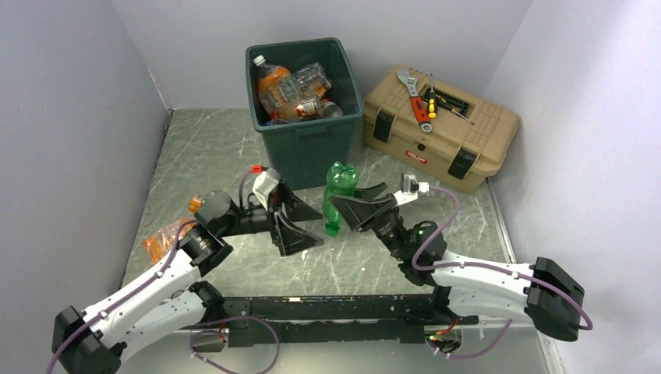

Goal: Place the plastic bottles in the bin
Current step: Pick up the plastic bottle at the center of the board.

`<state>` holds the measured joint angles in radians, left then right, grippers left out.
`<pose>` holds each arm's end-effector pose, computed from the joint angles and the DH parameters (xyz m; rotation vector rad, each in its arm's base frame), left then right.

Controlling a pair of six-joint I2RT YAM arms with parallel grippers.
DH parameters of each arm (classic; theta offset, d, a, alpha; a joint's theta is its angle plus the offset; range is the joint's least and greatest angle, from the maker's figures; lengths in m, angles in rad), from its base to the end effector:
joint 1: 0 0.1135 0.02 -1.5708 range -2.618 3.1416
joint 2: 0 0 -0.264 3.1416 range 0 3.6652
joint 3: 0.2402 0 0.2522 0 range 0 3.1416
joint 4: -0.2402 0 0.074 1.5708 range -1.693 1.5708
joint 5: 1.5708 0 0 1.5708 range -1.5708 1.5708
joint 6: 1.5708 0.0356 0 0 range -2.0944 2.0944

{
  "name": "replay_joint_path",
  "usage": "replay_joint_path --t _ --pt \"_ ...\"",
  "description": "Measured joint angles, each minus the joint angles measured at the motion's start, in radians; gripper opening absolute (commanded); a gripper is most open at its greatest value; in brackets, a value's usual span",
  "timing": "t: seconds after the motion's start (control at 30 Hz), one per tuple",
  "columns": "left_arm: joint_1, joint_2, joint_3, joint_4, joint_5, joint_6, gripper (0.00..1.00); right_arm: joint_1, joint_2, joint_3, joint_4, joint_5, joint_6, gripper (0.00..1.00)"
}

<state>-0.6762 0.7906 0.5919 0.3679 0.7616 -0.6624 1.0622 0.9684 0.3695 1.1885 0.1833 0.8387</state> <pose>0.1286 -0.1347 0.3284 0.7264 1.5040 -1.5835 0.1017 0.1690 0.3031 0.0662 1.1270 1.6354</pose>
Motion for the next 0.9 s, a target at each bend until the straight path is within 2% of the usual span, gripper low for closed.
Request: replay_joint_path --t 0.1,0.2,0.43,0.6,0.73,0.8,0.83,0.87,0.9 --pt "-0.079 0.018 0.016 -0.022 -0.022 0.051 0.99 -0.016 0.054 0.046 0.033 -0.043 0.032 0.00" --pt "-0.108 0.039 0.016 -0.018 -0.047 0.072 0.99 -0.023 0.096 0.077 0.068 -0.082 0.060 0.00" --pt "-0.136 0.085 0.016 -0.002 -0.135 0.081 0.79 -0.027 0.162 0.090 0.134 -0.134 0.120 0.00" --pt "-0.139 0.084 0.006 0.089 -0.176 0.073 0.61 -0.030 0.167 0.090 0.161 -0.141 0.142 0.00" --pt "-0.148 0.084 0.001 0.119 -0.183 0.067 0.28 -0.039 0.167 0.088 0.163 -0.138 0.138 0.00" --pt "-0.152 0.082 -0.001 0.129 -0.184 0.060 0.04 -0.045 0.167 0.085 0.168 -0.140 0.133 0.00" --pt "-0.152 0.081 -0.003 0.134 -0.184 0.054 0.00 -0.046 0.166 0.084 0.171 -0.141 0.128 0.00" --pt "-0.152 0.082 -0.003 0.134 -0.185 0.050 0.00 -0.046 0.166 0.083 0.173 -0.142 0.128 0.23" --pt "-0.153 0.082 -0.003 0.132 -0.184 0.049 0.00 -0.046 0.164 0.082 0.171 -0.142 0.127 0.51"
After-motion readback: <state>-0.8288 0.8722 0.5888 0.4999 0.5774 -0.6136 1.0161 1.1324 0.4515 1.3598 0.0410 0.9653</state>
